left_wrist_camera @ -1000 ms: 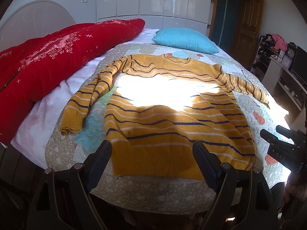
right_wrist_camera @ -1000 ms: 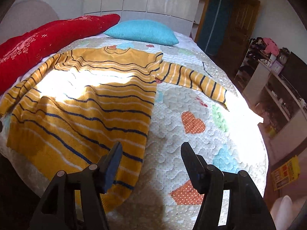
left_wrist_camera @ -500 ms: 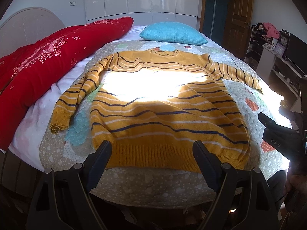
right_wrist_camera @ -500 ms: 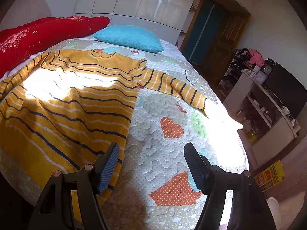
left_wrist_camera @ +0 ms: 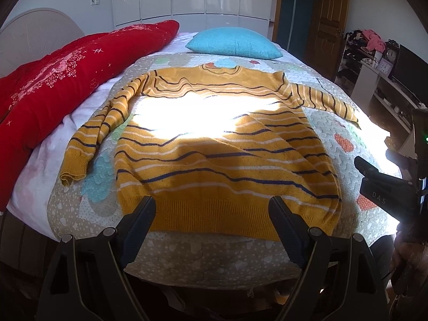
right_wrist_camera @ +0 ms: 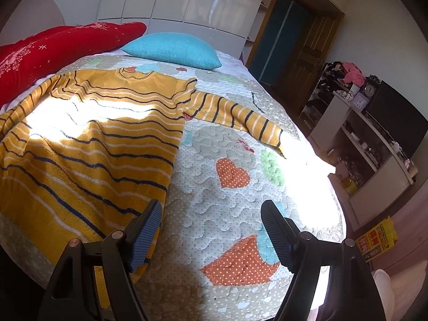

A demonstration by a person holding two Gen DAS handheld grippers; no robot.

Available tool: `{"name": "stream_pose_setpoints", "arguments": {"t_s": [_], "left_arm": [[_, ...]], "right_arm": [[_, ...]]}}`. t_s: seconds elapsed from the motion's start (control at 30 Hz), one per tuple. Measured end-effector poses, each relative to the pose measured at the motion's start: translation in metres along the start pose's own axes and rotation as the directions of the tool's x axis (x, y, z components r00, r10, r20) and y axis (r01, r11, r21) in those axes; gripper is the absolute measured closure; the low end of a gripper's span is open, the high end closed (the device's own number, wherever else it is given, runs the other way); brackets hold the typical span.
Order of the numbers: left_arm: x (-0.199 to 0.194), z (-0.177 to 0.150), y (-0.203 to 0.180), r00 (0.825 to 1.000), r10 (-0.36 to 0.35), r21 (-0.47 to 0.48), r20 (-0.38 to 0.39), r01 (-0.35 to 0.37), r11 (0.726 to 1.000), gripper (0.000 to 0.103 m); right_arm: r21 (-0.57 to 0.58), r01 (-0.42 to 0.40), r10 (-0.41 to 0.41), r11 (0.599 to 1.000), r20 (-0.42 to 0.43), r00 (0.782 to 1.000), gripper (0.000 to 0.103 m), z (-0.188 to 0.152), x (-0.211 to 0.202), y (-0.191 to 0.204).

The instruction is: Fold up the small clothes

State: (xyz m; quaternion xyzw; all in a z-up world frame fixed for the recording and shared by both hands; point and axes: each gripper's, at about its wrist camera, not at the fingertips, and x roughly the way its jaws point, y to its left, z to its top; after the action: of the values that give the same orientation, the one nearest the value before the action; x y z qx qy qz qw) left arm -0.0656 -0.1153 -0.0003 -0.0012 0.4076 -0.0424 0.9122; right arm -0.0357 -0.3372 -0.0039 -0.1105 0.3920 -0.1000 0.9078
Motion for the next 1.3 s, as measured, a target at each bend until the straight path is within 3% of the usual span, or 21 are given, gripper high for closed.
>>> {"name": "stream_pose_setpoints", "arguments": {"t_s": [1.3], "left_arm": [[0.01, -0.009, 0.005, 0.999, -0.009, -0.023, -0.031, 0.009, 1.0, 0.018]], "right_arm": [[0.017, -0.026, 0.027, 1.0, -0.064, 0.998, 0.019, -0.011, 0.016, -0.006]]}}
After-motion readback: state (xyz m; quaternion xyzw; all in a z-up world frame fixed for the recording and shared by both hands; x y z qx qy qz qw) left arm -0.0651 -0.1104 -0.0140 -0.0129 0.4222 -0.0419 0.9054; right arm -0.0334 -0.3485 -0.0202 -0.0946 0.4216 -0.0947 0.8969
